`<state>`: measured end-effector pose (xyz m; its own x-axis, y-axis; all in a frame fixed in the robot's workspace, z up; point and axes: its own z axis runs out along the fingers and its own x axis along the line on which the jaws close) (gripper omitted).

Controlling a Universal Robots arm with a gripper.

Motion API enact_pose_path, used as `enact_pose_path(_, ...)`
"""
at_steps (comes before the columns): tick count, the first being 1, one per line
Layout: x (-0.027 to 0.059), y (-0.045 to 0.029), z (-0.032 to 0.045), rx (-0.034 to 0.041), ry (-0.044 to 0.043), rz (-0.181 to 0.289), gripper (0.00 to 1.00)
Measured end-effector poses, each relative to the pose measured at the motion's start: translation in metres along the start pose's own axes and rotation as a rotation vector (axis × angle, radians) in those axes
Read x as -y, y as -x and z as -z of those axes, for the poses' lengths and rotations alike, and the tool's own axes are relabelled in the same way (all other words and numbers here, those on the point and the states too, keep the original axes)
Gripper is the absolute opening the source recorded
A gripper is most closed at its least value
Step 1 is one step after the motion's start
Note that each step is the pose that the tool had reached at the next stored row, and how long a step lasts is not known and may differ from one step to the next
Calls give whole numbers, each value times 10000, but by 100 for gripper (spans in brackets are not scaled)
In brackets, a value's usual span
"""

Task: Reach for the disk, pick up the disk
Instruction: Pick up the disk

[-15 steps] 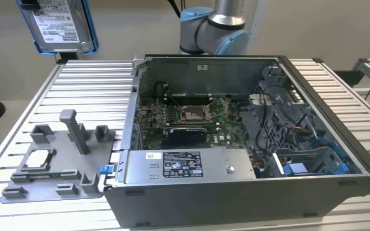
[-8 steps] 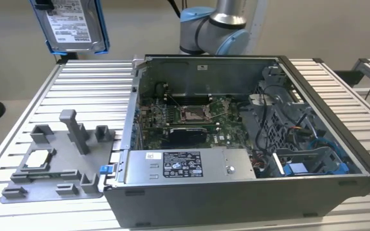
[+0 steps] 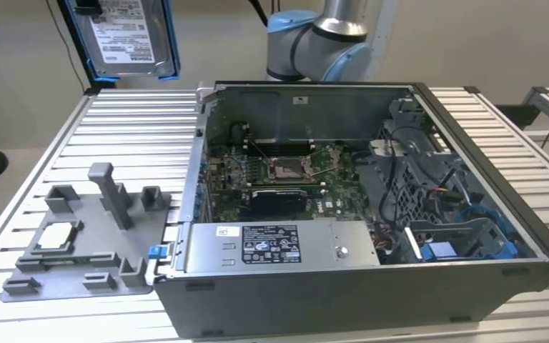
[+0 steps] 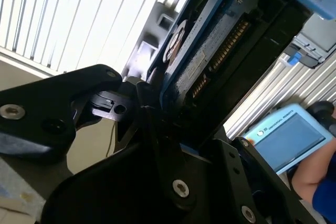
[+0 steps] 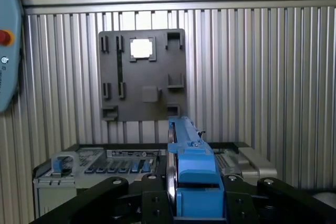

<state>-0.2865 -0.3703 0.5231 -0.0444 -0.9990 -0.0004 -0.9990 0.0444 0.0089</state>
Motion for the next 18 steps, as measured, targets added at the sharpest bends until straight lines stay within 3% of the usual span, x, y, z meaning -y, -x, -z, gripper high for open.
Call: enact_pose_path(18,512,23,3,-1,0,0,0)
